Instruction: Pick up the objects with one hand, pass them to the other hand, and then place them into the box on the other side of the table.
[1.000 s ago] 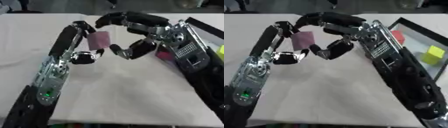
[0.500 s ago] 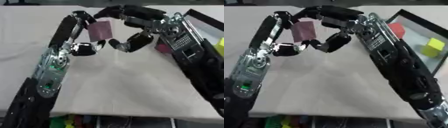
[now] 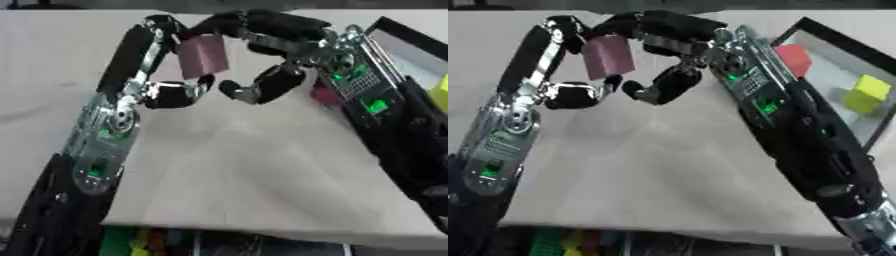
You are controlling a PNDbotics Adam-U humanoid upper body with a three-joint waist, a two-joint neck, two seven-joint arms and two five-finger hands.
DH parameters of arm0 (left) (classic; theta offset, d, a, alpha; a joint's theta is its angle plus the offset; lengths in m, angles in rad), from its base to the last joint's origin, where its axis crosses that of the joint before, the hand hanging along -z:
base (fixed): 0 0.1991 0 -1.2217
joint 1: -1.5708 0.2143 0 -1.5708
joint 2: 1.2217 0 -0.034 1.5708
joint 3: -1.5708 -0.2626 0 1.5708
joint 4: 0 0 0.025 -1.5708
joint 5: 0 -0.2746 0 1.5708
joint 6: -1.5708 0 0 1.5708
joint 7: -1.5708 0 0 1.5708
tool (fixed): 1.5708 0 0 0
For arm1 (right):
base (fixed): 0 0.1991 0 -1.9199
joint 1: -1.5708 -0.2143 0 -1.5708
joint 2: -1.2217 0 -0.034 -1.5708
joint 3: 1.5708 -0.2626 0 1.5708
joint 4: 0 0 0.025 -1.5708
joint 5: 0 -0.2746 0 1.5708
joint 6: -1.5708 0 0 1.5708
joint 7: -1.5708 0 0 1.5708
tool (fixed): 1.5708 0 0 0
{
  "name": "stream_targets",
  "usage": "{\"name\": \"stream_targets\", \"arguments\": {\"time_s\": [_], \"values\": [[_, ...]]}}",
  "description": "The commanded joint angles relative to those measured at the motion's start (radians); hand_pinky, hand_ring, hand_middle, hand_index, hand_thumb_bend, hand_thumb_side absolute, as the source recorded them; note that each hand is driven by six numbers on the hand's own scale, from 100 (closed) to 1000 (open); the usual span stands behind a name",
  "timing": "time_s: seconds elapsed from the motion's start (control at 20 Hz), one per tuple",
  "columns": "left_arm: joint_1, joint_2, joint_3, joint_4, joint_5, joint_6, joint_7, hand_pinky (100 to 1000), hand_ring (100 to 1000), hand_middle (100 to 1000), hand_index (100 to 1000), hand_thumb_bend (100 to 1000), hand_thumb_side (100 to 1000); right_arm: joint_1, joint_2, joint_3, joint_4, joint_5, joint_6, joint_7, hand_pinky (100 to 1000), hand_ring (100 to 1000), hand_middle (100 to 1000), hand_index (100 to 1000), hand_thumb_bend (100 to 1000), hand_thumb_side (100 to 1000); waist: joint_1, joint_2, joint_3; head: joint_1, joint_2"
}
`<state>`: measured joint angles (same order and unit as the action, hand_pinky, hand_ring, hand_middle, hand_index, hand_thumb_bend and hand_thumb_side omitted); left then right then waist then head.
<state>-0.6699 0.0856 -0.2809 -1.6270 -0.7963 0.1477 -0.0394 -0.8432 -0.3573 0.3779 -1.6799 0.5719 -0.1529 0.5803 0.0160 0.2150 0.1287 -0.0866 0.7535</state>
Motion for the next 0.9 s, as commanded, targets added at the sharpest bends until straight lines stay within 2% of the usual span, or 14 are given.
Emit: {"name": "stream_targets", "arguments": {"time_s": [0.05, 0.35, 0.4, 0.5, 0.9], "values": [[-0.020, -0.005, -0.004, -0.028, 0.018, -0.002, 0.002, 601, 536, 557, 590, 113, 100, -0.011, 0.000, -0.006, 0.008, 0.022, 0.008, -0.025, 972, 1000, 912, 975, 196, 100, -0.011, -0.031, -0.001, -0.002, -0.001], [-0.018, -0.006, -0.004, -0.023, 0.051, -0.009, 0.008, 599, 534, 557, 592, 100, 100, -0.012, 0.007, -0.005, 0.041, 0.038, 0.026, -0.082, 972, 1000, 900, 963, 177, 100, -0.013, -0.030, 0.001, -0.004, -0.007], [-0.018, -0.008, -0.005, -0.022, 0.059, -0.011, 0.008, 598, 533, 556, 595, 100, 100, -0.012, 0.009, -0.006, 0.045, 0.035, 0.031, -0.089, 969, 1000, 865, 927, 121, 100, -0.013, -0.029, 0.001, -0.004, -0.008], [-0.017, -0.009, -0.007, -0.019, 0.079, -0.017, 0.008, 595, 532, 556, 595, 100, 100, -0.012, 0.011, -0.004, 0.052, 0.019, 0.044, -0.103, 967, 1000, 835, 898, 100, 100, -0.013, -0.028, 0.001, -0.004, -0.010], [-0.015, -0.013, -0.009, -0.014, 0.156, -0.035, 0.007, 591, 530, 555, 597, 100, 100, -0.014, 0.008, 0.000, 0.057, -0.016, 0.065, -0.120, 959, 1000, 759, 834, 100, 100, -0.011, -0.025, 0.002, -0.004, -0.010]]}}
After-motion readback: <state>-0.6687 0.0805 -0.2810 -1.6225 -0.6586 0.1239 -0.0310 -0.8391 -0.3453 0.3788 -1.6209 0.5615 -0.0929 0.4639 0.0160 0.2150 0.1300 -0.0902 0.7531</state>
